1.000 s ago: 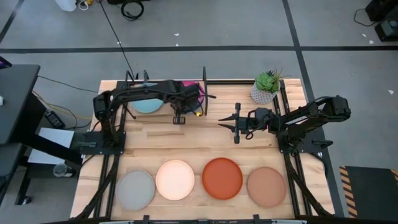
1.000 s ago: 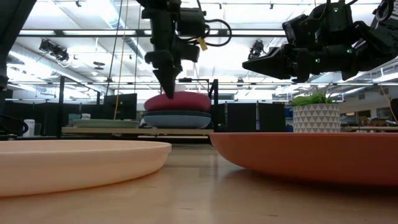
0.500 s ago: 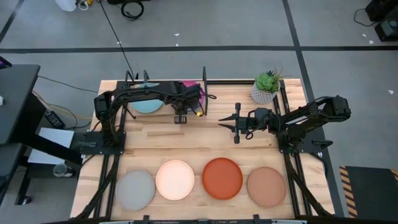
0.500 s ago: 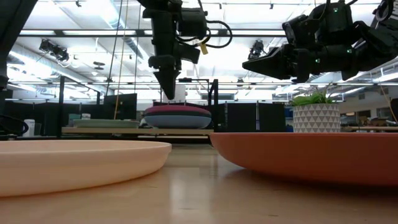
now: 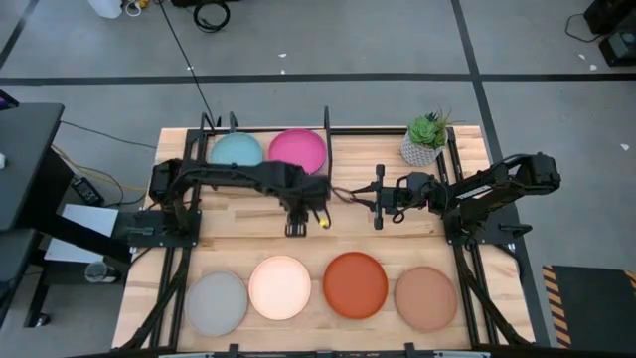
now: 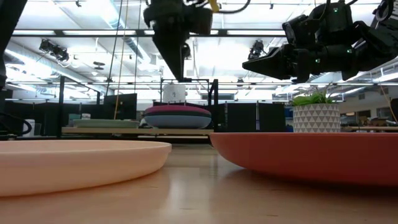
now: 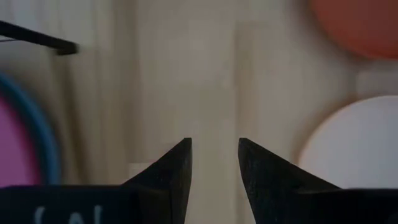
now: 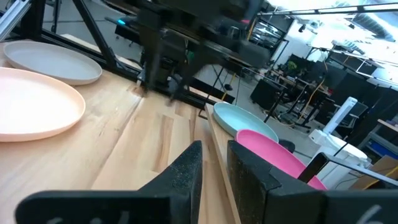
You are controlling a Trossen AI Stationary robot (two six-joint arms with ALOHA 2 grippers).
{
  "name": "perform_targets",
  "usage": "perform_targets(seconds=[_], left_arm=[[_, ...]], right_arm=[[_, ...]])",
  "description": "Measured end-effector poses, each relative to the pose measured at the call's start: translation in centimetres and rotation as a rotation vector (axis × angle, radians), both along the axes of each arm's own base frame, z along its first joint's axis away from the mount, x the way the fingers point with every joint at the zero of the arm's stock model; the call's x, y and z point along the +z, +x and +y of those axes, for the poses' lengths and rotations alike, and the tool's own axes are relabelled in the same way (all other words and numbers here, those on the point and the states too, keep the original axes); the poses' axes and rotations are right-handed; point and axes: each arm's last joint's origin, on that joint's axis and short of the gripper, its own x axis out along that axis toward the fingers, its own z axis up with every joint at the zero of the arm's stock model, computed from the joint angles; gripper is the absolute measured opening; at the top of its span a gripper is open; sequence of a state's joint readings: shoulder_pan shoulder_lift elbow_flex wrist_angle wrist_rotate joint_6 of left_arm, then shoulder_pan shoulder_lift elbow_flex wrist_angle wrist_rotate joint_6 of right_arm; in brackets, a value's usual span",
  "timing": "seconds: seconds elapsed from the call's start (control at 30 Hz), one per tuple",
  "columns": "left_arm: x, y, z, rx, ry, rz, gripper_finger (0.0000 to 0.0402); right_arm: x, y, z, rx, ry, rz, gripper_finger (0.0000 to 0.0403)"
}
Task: Place and stack plates onto a shelf
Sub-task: Stack the light orange plate on top of the light blue plate on the shelf
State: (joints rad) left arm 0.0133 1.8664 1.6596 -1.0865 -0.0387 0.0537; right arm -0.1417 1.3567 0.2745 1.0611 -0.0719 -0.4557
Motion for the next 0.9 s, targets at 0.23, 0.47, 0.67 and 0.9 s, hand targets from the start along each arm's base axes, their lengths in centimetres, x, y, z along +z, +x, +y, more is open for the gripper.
perform_targets(seconds=[0.23,0.47,0.67,0.9], left_arm=[[-2.1,0.0,-4.3,-0.024,-0.035,-0.02,0.0139],[-6.0,-1.0,-7.4,-0.05,-0.17,0.0,0.0139],[-8.5,-2.1,-8.0,-0.031,-0.207,0.052,0.0139],[-9.4,-2.3,-8.0,0.031,-0.258,0.048,0.0139]], right_arm=[[0.0,0.0,0.0,0.0,0.0,0.0,0.0081],[0.1,0.0,0.0,0.0,-0.001,-0.007,0.0081],[0.1,0.0,0.0,0.0,-0.001,-0.01,0.0081],[0.1,0.0,0.0,0.0,-0.002,-0.015,0.0081]])
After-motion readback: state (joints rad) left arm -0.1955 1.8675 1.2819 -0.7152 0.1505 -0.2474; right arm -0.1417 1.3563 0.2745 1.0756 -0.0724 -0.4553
